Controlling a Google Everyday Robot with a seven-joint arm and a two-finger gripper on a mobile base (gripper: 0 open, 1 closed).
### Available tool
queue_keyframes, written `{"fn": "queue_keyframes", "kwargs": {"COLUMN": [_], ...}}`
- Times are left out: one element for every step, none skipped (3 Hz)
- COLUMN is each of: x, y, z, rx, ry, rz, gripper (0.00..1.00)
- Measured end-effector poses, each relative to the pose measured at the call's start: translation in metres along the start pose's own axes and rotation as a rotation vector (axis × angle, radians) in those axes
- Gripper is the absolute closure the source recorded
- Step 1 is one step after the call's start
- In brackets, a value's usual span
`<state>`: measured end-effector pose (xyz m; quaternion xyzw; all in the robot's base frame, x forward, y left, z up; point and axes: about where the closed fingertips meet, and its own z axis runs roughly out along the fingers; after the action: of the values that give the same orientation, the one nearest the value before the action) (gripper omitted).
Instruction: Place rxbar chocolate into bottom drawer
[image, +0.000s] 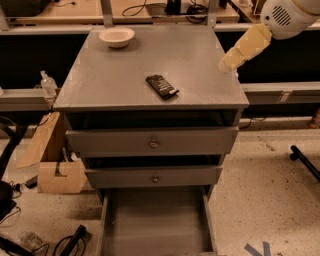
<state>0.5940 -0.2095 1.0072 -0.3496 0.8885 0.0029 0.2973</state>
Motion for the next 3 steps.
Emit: {"fn": "queue_keyframes", "kwargs": {"x": [-0.019,-0.038,-0.06], "y": [-0.004,-0.005,0.004], "z": [0.027,0.064,0.11], "rx": [-0.023,-0.029,-0.07], "ry": [-0.012,0.009,0.025], "rz": [0.069,0.149,0.237], "gripper": [0.0,0.0,0.0]}}
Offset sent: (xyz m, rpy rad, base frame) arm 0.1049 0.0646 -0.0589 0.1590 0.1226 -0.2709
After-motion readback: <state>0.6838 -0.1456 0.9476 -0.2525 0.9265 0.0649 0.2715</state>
